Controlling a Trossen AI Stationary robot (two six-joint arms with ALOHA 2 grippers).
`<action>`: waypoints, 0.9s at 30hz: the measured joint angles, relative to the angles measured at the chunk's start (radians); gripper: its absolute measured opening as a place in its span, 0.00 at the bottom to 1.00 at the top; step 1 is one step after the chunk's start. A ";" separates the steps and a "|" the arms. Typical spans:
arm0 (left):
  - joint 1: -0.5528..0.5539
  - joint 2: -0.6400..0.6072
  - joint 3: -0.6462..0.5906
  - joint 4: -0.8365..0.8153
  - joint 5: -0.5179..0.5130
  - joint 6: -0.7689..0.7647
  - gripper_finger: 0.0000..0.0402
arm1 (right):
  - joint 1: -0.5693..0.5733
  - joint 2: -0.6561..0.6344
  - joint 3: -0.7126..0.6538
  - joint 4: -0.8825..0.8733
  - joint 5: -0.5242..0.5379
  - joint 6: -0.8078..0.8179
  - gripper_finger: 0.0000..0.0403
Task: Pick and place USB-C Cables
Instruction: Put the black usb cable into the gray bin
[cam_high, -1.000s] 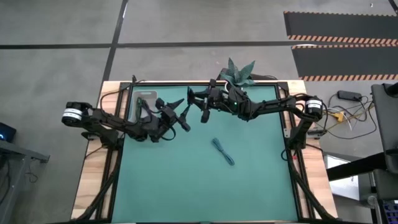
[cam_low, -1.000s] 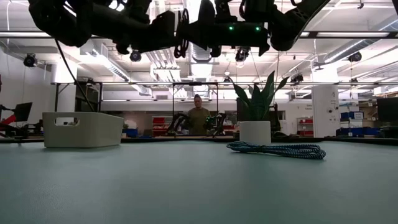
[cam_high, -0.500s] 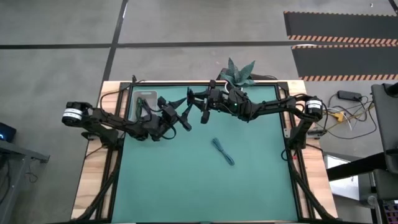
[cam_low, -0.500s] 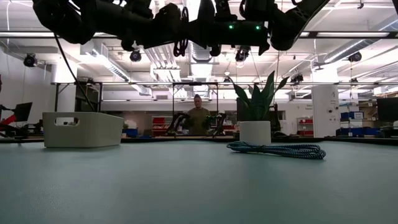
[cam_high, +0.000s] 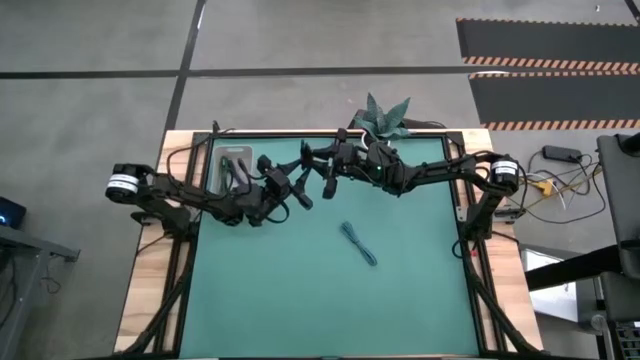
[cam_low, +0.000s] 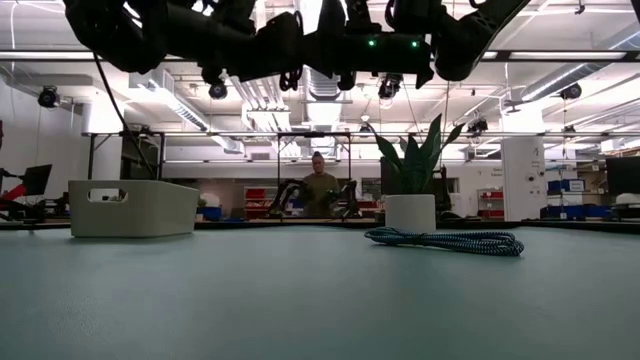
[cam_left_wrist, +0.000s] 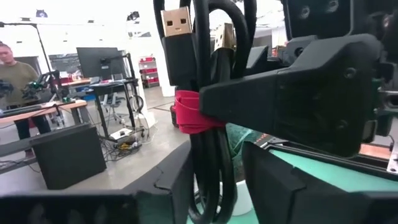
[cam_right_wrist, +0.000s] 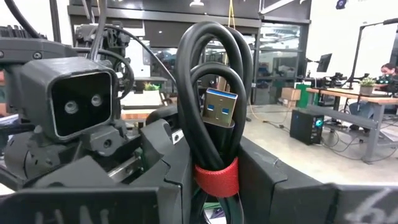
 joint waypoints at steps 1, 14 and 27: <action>0.000 0.000 0.001 -0.001 -0.003 0.000 0.27 | 0.000 0.000 0.000 -0.001 0.000 -0.001 0.20; -0.002 -0.004 -0.003 -0.004 0.006 -0.008 0.12 | 0.000 -0.001 0.001 -0.003 -0.001 0.027 0.37; -0.020 -0.019 -0.003 -0.037 -0.073 -0.009 0.12 | -0.021 -0.097 0.001 -0.211 0.000 0.031 0.49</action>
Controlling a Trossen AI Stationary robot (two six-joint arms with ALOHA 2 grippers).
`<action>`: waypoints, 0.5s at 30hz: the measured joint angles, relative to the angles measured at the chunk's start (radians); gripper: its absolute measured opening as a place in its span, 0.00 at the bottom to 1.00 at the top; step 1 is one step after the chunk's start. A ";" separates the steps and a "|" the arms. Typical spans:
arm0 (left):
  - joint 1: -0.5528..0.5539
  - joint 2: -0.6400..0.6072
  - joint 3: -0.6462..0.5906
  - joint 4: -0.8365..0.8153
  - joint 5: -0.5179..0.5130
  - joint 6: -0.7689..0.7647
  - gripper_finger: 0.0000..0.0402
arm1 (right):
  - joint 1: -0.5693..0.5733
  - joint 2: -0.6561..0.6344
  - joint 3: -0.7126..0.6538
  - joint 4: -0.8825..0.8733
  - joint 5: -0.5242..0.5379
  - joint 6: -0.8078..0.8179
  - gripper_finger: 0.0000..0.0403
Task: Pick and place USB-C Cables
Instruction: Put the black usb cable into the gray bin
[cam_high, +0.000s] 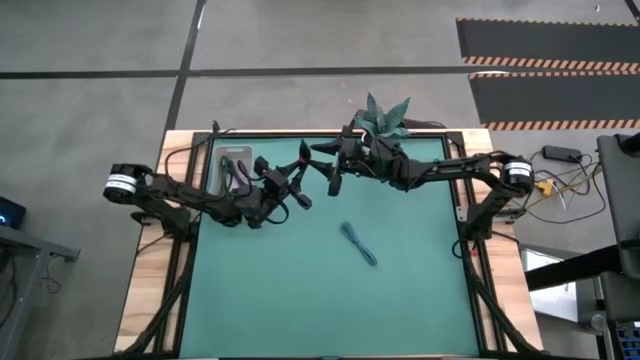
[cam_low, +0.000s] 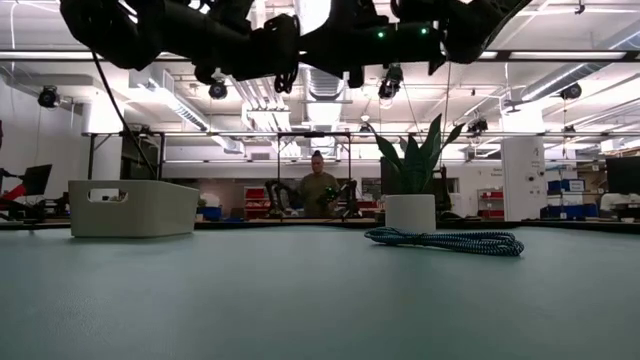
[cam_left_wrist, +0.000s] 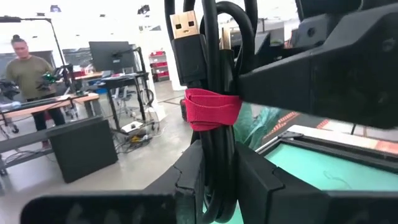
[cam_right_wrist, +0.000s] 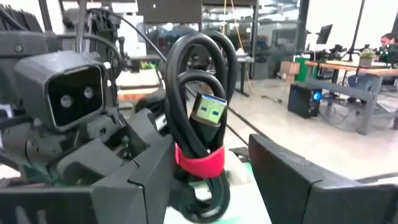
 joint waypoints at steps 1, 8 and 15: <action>-0.001 -0.004 0.000 -0.007 -0.005 -0.001 0.12 | -0.001 -0.010 0.000 -0.022 0.000 -0.004 0.49; -0.003 -0.094 -0.001 -0.183 -0.056 -0.088 0.12 | -0.010 -0.102 -0.003 -0.195 0.037 -0.023 0.49; -0.001 -0.237 0.031 -0.489 -0.102 -0.216 0.12 | -0.009 -0.175 -0.008 -0.341 0.057 -0.047 0.49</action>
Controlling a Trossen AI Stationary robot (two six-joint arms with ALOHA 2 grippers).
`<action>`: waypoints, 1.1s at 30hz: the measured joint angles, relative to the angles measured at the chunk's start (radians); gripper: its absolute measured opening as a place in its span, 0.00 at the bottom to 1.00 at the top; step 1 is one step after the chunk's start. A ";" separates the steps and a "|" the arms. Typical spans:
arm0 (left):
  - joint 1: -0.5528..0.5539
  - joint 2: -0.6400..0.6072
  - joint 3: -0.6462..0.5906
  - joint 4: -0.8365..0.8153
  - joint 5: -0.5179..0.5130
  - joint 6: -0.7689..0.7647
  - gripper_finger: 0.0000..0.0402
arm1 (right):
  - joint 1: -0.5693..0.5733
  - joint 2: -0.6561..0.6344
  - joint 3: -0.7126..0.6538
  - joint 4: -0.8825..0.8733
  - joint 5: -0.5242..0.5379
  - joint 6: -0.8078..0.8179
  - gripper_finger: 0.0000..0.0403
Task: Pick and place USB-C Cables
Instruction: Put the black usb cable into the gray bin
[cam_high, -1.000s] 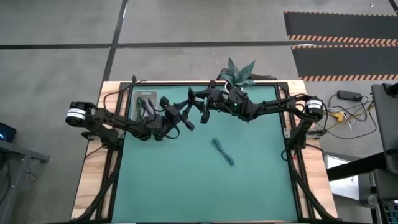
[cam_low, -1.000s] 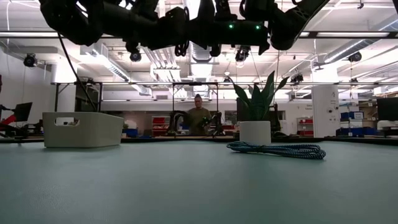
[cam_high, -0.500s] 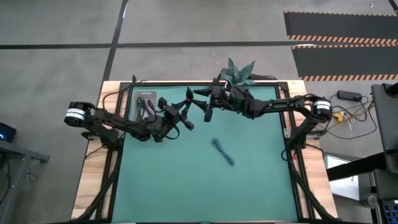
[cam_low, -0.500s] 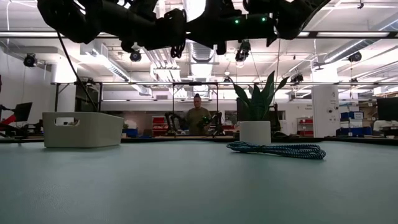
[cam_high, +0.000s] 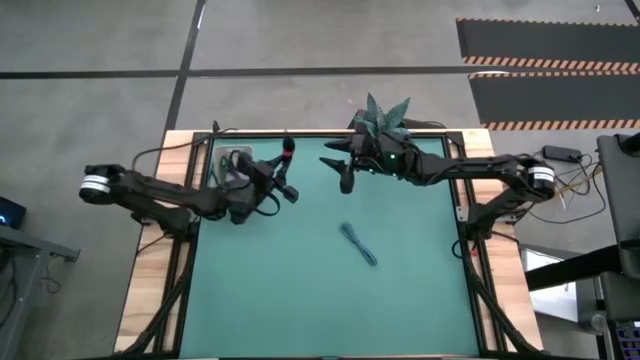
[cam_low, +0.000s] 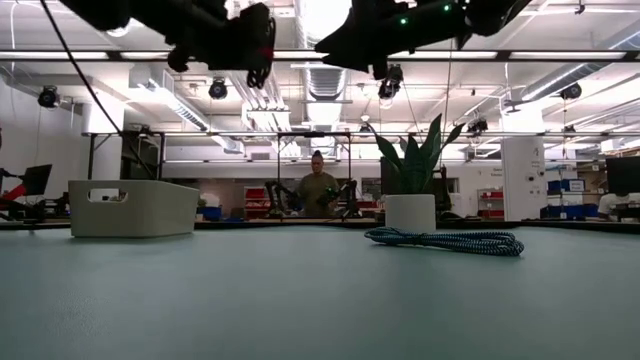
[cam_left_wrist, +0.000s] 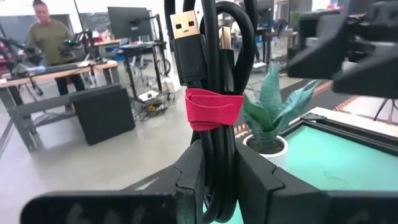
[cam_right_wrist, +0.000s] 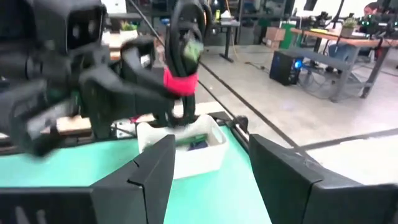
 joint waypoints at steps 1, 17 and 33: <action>0.000 -0.023 0.010 -0.049 -0.002 -0.017 0.12 | 0.000 -0.007 -0.001 -0.014 0.001 -0.004 0.49; 0.125 -0.125 0.410 -1.228 0.065 -0.494 0.12 | -0.002 -0.056 -0.006 -0.129 0.075 -0.046 0.49; 0.358 -0.014 0.450 -1.843 0.348 -0.935 0.12 | -0.002 -0.056 -0.006 -0.134 0.074 -0.055 0.49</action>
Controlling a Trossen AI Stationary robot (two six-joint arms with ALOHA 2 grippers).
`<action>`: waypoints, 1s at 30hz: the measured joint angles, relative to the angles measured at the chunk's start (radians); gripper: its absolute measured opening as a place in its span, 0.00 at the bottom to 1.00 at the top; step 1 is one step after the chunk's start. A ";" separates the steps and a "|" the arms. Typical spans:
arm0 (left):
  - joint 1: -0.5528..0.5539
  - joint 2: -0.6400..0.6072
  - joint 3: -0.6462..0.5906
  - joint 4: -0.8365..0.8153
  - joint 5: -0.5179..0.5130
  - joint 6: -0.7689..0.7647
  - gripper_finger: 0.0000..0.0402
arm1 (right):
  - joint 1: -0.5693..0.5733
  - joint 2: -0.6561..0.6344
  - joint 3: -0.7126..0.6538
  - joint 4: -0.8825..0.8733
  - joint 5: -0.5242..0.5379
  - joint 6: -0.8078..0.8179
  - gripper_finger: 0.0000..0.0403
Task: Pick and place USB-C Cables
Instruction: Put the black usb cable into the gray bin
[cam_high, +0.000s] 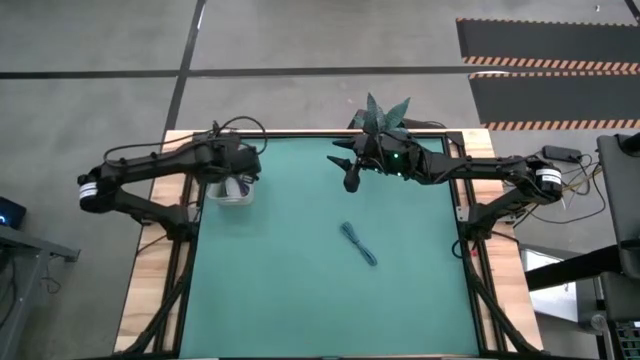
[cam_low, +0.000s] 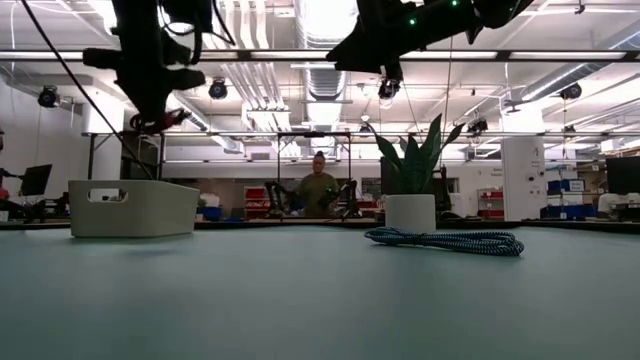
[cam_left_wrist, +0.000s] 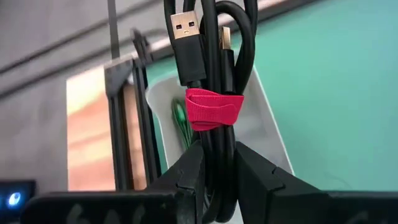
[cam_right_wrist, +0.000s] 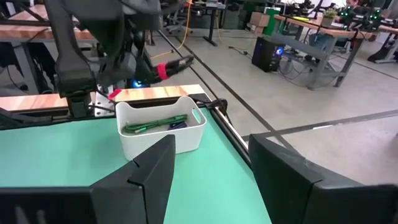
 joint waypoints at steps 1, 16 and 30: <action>0.007 0.013 0.000 -0.002 0.020 -0.001 0.12 | 0.000 0.000 0.000 0.000 0.000 0.000 0.49; 0.127 0.127 -0.009 -0.084 0.280 -0.019 0.12 | -0.001 0.000 0.000 -0.022 0.000 -0.009 0.49; 0.374 0.156 -0.017 0.028 0.550 0.218 0.12 | -0.001 0.000 0.000 -0.030 0.000 -0.018 0.49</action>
